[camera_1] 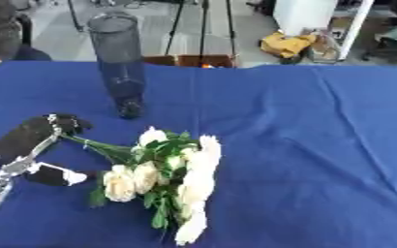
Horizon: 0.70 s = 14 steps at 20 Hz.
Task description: Arrange flowers into the vase.
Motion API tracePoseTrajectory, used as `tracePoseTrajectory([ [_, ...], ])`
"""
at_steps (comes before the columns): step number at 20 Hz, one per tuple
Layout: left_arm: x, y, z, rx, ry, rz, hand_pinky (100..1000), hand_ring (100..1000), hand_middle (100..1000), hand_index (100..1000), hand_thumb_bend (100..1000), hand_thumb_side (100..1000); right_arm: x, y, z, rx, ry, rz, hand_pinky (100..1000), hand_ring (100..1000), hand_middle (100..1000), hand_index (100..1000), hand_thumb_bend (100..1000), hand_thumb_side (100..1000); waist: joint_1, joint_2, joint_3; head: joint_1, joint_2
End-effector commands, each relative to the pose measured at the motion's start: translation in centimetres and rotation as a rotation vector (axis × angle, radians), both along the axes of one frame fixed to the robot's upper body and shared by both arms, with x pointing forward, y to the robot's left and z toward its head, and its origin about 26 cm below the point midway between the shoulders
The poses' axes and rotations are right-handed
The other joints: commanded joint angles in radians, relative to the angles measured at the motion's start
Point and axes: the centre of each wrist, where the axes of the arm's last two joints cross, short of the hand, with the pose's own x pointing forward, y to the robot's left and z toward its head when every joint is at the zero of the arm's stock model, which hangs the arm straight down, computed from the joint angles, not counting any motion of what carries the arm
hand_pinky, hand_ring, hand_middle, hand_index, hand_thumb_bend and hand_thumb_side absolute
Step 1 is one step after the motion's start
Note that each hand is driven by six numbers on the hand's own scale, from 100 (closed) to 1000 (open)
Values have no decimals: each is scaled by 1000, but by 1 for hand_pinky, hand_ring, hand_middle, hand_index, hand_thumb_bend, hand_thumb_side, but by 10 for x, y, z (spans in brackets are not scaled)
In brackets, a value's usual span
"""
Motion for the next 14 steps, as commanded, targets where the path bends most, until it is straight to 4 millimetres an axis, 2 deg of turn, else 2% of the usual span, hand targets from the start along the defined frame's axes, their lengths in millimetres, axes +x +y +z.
tracePoseTrajectory([
  [1, 3, -1, 8, 13, -25, -8, 621, 585, 578, 793, 689, 311, -1, -1, 9, -17, -24, 6, 827, 957, 589, 908, 315, 593, 0, 8, -1, 2, -9],
  [11, 7, -7, 7, 10, -47, -7, 621, 585, 578, 793, 689, 311, -1, -1, 9, -17, -23, 9, 827, 957, 589, 908, 315, 593, -1, 8, -2, 2, -9],
  [12, 8, -8, 7, 9, -50, -7, 630, 588, 581, 795, 619, 238, -1, -1, 9, -17, -22, 10, 828, 957, 589, 908, 315, 594, -2, 7, -3, 3, -8],
  [14, 14, -14, 9, 17, -73, -7, 635, 590, 583, 797, 617, 231, -1, -1, 9, -17, -21, 12, 828, 957, 589, 908, 315, 594, -3, 8, -6, 7, -8],
])
